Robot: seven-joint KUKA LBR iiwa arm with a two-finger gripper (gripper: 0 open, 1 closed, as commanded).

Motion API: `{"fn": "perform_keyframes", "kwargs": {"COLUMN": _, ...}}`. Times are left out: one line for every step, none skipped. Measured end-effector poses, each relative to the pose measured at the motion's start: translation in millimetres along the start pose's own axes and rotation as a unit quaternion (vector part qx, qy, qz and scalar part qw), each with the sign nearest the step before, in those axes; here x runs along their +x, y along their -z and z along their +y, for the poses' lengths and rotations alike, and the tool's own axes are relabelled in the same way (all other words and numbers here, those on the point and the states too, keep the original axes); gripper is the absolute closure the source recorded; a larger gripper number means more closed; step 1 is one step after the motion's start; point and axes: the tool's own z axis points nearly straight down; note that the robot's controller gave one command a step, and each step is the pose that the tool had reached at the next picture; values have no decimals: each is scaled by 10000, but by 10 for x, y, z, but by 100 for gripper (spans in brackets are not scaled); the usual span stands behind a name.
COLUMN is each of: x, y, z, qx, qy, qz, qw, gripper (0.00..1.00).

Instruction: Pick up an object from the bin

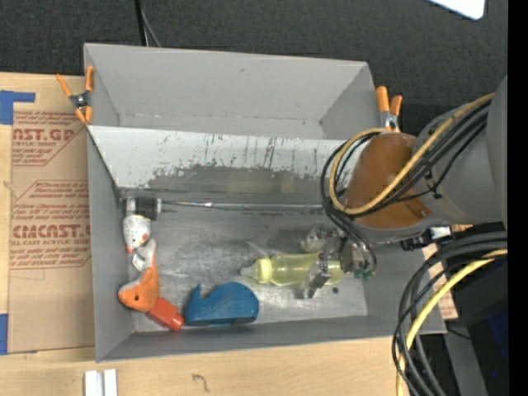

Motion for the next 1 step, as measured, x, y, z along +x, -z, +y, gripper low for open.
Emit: {"fn": "perform_keyframes", "kwargs": {"x": 25, "y": 95, "z": 14, "qx": -14, "qy": 3, "qz": 45, "qw": 10000, "gripper": 100}}
